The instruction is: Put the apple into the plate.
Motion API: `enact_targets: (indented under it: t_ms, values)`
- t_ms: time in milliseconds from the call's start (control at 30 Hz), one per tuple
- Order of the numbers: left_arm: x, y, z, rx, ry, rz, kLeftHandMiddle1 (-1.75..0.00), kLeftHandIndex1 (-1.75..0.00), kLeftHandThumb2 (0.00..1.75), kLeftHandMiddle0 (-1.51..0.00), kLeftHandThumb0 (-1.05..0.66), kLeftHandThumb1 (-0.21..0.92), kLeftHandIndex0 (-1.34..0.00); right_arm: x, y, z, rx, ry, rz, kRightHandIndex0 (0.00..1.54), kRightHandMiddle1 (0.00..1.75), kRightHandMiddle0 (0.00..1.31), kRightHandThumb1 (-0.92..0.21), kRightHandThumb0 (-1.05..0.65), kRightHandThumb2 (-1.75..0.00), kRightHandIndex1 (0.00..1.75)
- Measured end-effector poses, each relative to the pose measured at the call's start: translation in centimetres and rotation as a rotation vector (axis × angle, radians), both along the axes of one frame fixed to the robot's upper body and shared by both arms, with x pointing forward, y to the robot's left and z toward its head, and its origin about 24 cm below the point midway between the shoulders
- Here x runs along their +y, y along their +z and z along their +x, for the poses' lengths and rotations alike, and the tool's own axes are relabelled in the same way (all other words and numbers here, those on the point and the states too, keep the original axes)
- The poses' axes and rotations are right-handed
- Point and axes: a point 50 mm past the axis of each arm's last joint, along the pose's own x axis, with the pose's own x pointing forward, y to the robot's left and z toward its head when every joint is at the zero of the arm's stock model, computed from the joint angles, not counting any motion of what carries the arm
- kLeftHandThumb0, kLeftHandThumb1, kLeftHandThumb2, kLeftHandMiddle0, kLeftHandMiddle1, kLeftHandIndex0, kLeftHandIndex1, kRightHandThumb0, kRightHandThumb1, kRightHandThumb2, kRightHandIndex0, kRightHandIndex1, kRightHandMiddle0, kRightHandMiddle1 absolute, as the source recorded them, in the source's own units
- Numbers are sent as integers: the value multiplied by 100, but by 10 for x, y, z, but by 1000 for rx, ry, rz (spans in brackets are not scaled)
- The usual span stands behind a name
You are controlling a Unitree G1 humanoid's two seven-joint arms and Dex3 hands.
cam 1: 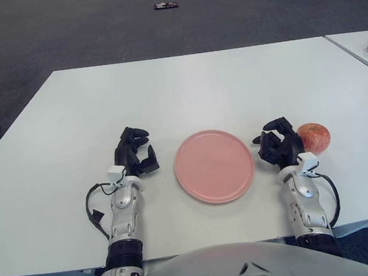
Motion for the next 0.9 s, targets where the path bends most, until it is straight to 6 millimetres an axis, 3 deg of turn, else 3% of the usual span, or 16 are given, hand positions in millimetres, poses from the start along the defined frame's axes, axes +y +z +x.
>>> enact_targets:
  t_ms: [233, 467, 533, 633, 700, 767, 900]
  values:
    - [0, -1, -1, -4, 2, -1, -175, -175, 158, -75, -1, 10, -56, -6, 30, -3, -221, 13, -192, 62, 175, 43, -40, -1, -114, 145]
    - [-1, -1, -1, -9, 3, 0, -175, -175, 168, -83, -1, 1, -61, -7, 70, -7, -400, 71, -343, 43, 175, 26, -61, -1, -92, 158]
    - [-1, -1, 0, -10, 3, -1, -175, -175, 167, -83, -1, 2, -60, -6, 83, -7, -453, 84, -384, 32, 175, 20, -76, -1, -72, 159]
    - [-2, -1, 0, -14, 1, -2, -175, -175, 164, -81, -1, 5, -58, -5, 93, -10, -491, 95, -467, 11, 175, 19, -87, -24, -58, 134]
    - [-3, -1, 0, -16, 0, -4, -175, -175, 160, -78, -1, 9, -55, -7, 96, -11, -480, 98, -538, 4, 150, 8, -62, -49, -84, 114]
    - [-3, -1, 0, -15, 2, -4, -175, -175, 157, -76, -1, 11, -54, -10, 96, -10, -452, 94, -602, 2, 136, 4, -51, -58, -95, 100]
    - [-3, -1, 0, -13, 6, -3, -175, -175, 157, -76, -1, 11, -53, -24, 98, -6, -375, 55, -748, 0, 112, 1, -43, -72, -99, 78]
